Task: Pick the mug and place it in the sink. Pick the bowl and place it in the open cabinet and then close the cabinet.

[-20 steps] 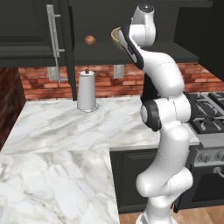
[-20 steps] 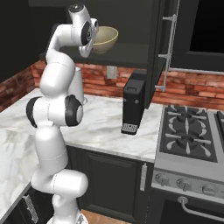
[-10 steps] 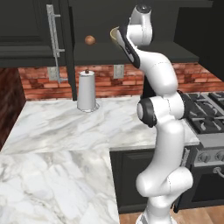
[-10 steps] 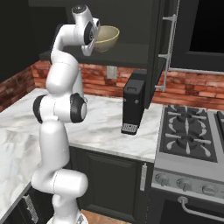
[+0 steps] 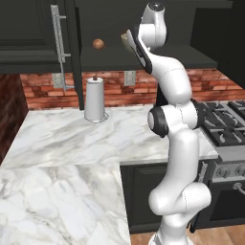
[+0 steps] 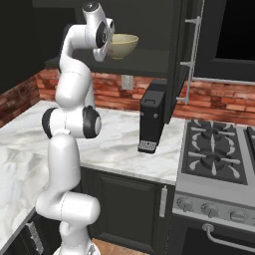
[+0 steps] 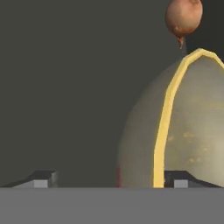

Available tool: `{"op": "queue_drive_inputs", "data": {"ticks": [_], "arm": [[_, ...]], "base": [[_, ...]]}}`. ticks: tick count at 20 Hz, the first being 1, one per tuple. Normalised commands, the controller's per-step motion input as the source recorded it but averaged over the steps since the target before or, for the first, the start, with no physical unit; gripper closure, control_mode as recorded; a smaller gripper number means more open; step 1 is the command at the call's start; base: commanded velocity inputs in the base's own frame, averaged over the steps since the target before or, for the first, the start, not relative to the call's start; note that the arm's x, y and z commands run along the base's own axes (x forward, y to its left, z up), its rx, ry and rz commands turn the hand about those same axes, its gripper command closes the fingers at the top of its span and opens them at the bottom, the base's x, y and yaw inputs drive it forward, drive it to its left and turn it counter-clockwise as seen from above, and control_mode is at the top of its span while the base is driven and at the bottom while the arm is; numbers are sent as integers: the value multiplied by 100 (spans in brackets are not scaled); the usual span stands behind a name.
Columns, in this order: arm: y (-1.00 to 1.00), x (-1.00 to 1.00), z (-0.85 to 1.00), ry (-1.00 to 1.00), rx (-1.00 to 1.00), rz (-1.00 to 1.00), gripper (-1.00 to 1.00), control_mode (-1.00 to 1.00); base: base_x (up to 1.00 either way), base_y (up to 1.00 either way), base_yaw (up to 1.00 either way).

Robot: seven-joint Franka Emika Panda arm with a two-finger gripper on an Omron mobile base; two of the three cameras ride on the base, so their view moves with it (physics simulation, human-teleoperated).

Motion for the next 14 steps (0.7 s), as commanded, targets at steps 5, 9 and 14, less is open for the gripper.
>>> {"op": "queue_drive_inputs", "data": {"ticks": [5, 9, 14], "arm": [[4, 0, 15, -13, -2, 1, -100, -100], [0, -1, 16, -22, -1, 2, -100, -100], [0, -21, 2, -29, -2, 1, -100, -100]], "base": [[0, 0, 0], [0, 0, 0], [0, 0, 0]]}}
